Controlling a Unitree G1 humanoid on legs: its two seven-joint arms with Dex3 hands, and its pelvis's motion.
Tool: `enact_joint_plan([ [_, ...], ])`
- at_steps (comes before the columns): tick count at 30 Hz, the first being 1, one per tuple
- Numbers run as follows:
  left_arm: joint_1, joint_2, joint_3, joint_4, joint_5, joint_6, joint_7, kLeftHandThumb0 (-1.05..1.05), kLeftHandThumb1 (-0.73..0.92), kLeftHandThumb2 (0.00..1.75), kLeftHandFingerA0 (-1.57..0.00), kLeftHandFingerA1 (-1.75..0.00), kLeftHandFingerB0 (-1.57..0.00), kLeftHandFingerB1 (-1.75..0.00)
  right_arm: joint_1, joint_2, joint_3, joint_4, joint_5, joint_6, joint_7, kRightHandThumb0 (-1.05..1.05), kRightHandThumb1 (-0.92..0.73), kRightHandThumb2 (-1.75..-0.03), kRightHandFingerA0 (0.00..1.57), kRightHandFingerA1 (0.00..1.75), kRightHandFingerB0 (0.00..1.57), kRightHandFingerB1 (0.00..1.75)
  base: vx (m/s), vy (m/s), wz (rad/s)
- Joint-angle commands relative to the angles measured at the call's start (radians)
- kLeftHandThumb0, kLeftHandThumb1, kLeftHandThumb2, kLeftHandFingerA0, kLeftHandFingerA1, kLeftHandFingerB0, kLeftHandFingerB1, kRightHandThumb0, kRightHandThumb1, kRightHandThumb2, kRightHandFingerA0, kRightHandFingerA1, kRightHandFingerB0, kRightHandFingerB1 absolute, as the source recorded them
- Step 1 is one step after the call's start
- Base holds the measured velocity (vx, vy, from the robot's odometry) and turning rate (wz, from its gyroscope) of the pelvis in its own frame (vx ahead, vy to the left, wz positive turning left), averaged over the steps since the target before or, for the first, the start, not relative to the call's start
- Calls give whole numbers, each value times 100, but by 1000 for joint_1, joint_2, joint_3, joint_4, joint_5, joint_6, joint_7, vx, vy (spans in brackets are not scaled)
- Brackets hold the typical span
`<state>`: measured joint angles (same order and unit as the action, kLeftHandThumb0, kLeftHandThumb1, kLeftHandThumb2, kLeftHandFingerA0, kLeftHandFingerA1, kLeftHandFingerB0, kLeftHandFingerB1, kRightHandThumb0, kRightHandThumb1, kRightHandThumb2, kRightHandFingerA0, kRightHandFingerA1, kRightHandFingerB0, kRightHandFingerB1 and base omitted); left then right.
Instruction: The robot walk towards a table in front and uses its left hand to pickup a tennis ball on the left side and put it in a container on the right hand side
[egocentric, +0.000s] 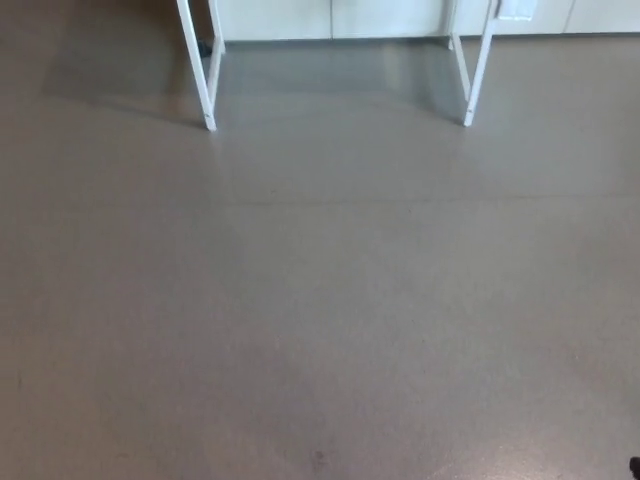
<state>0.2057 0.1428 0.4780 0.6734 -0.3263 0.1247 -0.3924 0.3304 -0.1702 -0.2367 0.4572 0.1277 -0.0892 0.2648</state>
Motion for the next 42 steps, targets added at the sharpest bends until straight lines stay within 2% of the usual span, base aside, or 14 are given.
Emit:
enact_joint_plan([
  [1,13,12,1,0,-27,14,-10,-12,49,102,-15,-59,-4,-50,0,-19,13,1,-25,-16,-19,-13,-59,-57,42,41,34,36,-85,103,-15],
  [5,13,10,2,7,-26,-4,-7,-10,47,102,-14,-58,-3,-49,7,-23,23,-19,-25,1,-23,-14,-59,-58,40,39,32,35,10,26,-1],
  [6,17,15,-8,11,-15,-23,-19,-12,62,83,-14,-59,-9,-37,1,-20,23,-14,-20,0,-24,-11,-58,-57,41,40,33,36,24,169,-13],
  [8,29,12,-26,-6,18,-58,9,-9,47,101,-14,-58,-3,-49,-9,-26,29,1,-29,-17,-24,-13,-58,-59,41,42,33,37,137,222,-26],
  [11,48,13,-67,-36,64,-101,41,-11,58,77,-12,-61,-12,-37,-9,-22,26,-5,-20,-6,-26,-10,-60,-57,41,41,33,36,169,454,-7],
  [12,56,10,-80,-51,79,-108,62,-9,45,99,-15,-59,-5,-49,0,-20,26,-20,-20,6,-31,-10,-60,-58,40,39,33,36,153,244,1],
  [22,71,14,-124,-77,83,-127,96,-7,46,100,-13,-58,-3,-48,4,-18,19,-34,-16,14,-33,-11,-58,-57,43,41,34,37,194,15,8],
  [23,72,15,-127,-82,84,-124,101,-6,46,100,-12,-57,-2,-47,1,-18,18,-32,-14,15,-32,-6,-41,-88,32,58,21,52,88,-160,12],
  [24,72,15,-129,-86,84,-119,104,-6,46,100,-12,-57,-2,-47,-2,-19,17,-27,-12,15,-30,-6,-41,-88,32,58,21,52,210,-213,7],
  [25,72,15,-130,-88,83,-118,106,-6,46,100,-12,-58,-3,-48,0,-19,17,-32,-10,20,-27,-10,-58,-57,42,41,33,36,338,-251,1],
  [26,73,14,-131,-91,82,-118,108,-6,46,100,-12,-58,-3,-48,2,-20,16,-37,-7,27,-24,-10,-58,-57,42,41,33,36,317,-423,-73],
  [27,73,15,-131,-85,83,-126,106,-4,46,101,-13,-58,-3,-48,2,-20,18,-36,-11,22,-23,-7,-41,-87,30,57,20,51,298,-374,44],
  [28,74,16,-134,-84,84,-132,104,-5,47,101,-14,-59,-3,-49,4,-20,20,-42,-14,27,-26,-11,-58,-57,41,40,32,36,228,-272,6],
  [42,75,19,-149,-79,88,-139,113,-3,44,100,-14,-58,-3,-49,2,-34,44,-54,-46,44,-45,-10,-60,-57,42,39,32,35,253,72,-9],
])
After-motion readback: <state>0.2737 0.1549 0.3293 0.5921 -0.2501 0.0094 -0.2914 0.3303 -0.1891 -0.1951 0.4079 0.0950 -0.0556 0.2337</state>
